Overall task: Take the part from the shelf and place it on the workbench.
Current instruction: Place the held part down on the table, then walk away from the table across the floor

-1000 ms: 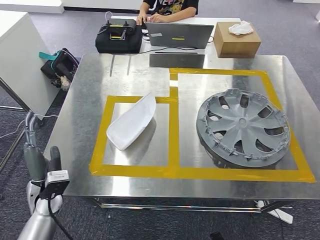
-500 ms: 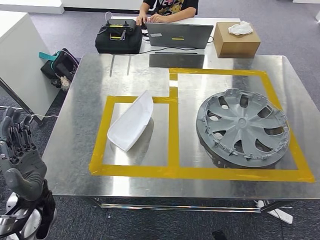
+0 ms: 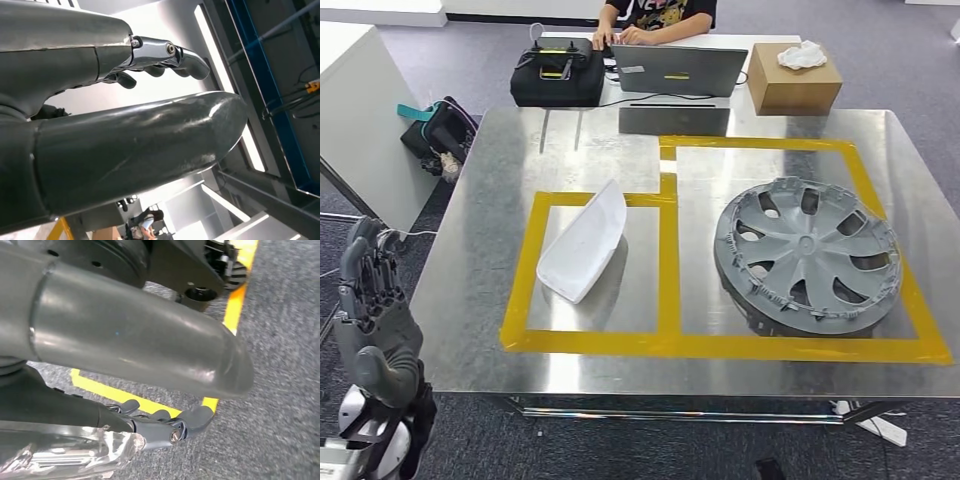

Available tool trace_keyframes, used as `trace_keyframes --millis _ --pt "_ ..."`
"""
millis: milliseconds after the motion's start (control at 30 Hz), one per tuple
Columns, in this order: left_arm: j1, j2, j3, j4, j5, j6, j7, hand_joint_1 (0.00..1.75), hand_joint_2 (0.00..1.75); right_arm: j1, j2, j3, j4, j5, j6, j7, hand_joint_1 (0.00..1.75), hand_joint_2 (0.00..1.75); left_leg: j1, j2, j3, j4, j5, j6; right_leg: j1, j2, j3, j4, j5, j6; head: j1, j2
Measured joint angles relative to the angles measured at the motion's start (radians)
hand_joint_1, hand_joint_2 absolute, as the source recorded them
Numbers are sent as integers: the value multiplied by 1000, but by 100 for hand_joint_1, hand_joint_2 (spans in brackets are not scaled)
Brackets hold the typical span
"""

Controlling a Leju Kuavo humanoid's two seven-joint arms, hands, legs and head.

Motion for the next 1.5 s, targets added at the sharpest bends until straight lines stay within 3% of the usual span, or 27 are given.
trace_keyframes --millis 100,167,267,333,367,400,467,500,533,633,700,767,800,833,867,900,967,1033,1067,1133,1200,1300,1333,1367,1400,1433,1500 --pt "-14 6 -12 1 8 8 0 0 0 -11 -1 -23 0 -29 1 -6 0 0 -2 1 1 -1 4 11 -3 1 3 -3 3 10 0 0" --pt "-19 8 -13 2 18 7 0 0 0 -16 -2 -36 0 -37 0 2 0 0 3 4 4 -12 12 20 -3 0 -7 17 -17 15 1 0" --pt "-17 8 -12 4 25 -1 0 0 0 -12 -3 -44 0 -26 -11 32 0 0 9 7 2 -19 18 28 -4 -1 -76 181 -117 21 5 0" --pt "-11 8 -12 7 28 -3 0 0 0 -4 -3 -49 0 -25 -14 45 0 0 10 8 -3 -19 21 25 -6 -1 -111 272 -150 26 5 0" --pt "-7 8 -12 8 30 -4 0 0 0 -1 -4 -51 0 -25 -15 47 0 0 12 8 -6 -19 24 22 -7 -1 -103 266 -137 29 5 0" --pt "-3 7 -11 9 32 -5 0 0 0 1 -6 -53 0 -24 -15 47 0 0 15 8 -9 -18 27 17 -9 -1 -76 220 -109 33 5 0" --pt "4 6 -9 10 36 -9 0 0 0 0 -10 -55 0 -20 -17 42 0 0 19 7 -16 -12 33 4 -14 2 5 82 -53 40 6 0" --pt "7 5 -7 10 38 -13 0 0 0 -1 -11 -55 0 -18 -17 39 0 0 20 7 -19 -10 37 -4 -15 6 30 35 -37 38 5 0" --pt "10 4 -5 10 40 -18 0 0 0 -1 -12 -55 0 -15 -17 36 0 0 19 5 -22 -7 42 -11 -15 11 39 13 -32 32 6 0" --pt "18 1 1 10 42 -31 0 0 0 -1 -17 -55 -1 -8 -16 28 0 0 22 3 -28 -6 54 -30 -12 16 18 17 -23 5 4 0" --pt "22 0 6 10 43 -37 0 0 0 -2 -20 -56 -2 -6 -14 24 0 0 24 4 -47 37 2 -38 -11 12 5 17 -7 -15 1 0" --pt "23 -2 12 10 43 -40 0 0 0 -2 -23 -56 -2 -5 -14 23 0 0 23 6 -85 155 -95 -42 -9 8 -13 18 11 -27 -2 0" --pt "24 -2 14 10 43 -41 0 0 0 -1 -23 -56 -3 -4 -14 23 0 0 23 6 -102 221 -133 -42 -7 6 -26 18 21 -30 -2 0" --pt "25 -2 16 11 43 -41 0 0 0 -1 -24 -56 -3 -3 -13 23 0 0 22 6 -108 268 -151 -41 -5 4 -39 18 30 -31 -2 0" --pt "26 -2 17 11 43 -42 0 0 0 -1 -24 -56 -3 -2 -12 24 0 0 22 6 -100 285 -150 -39 -2 2 -52 19 39 -31 -2 0" --pt "26 -2 18 11 43 -43 0 0 0 -1 -25 -56 -3 0 -11 25 0 0 21 6 -72 262 -131 -35 -1 1 -63 19 48 -30 -2 0" --pt "26 -3 19 11 43 -44 0 0 0 -2 -25 -56 -3 3 -10 27 0 0 17 6 31 133 -93 -24 2 1 -81 20 64 -24 -2 0" --pt "26 -4 20 11 43 -45 0 0 0 -2 -25 -56 -3 4 -9 28 0 0 12 6 113 12 -91 -15 5 2 -90 20 78 -14 -2 0" --pt "26 -4 21 11 43 -45 0 0 0 -2 -25 -56 -3 5 -8 28 0 0 9 6 128 -14 -96 -11 5 2 -93 19 86 -7 -2 0" --pt "28 -5 23 11 42 -47 0 0 0 -1 -25 -56 -3 5 -8 28 0 0 7 7 120 -25 -85 0 2 2 -97 14 98 6 -2 0" --pt "28 -7 24 11 42 -49 0 0 0 2 -27 -56 -3 5 -7 29 0 0 10 9 103 -30 -65 16 1 1 -115 40 62 16 -1 0" --pt "31 -10 25 11 42 -52 0 0 0 3 -27 -56 -3 6 -4 29 0 0 9 12 66 -31 -34 27 1 0 -163 211 -74 24 2 0" --pt "33 -10 25 11 42 -52 0 0 0 2 -27 -56 -3 6 -4 29 0 0 7 12 53 -30 -24 27 2 0 -170 266 -95 25 2 0" --pt "35 -10 25 11 42 -53 0 0 0 2 -27 -56 -3 6 -4 29 0 0 6 13 39 -29 -13 27 3 0 -163 292 -92 25 2 0" --pt "37 -10 25 11 42 -53 0 0 0 2 -27 -56 -3 6 -4 29 0 0 6 13 27 -29 -3 25 3 0 -140 283 -70 24 2 0" --pt "39 -10 26 11 42 -53 0 0 0 1 -27 -56 -3 7 -3 29 0 0 5 13 15 -28 6 23 4 0 -98 237 -41 22 2 0" --pt "42 -10 28 11 42 -53 0 0 0 -3 -27 -56 -3 7 -3 29 0 0 3 13 -3 -26 25 14 5 1 14 83 -22 16 2 0"
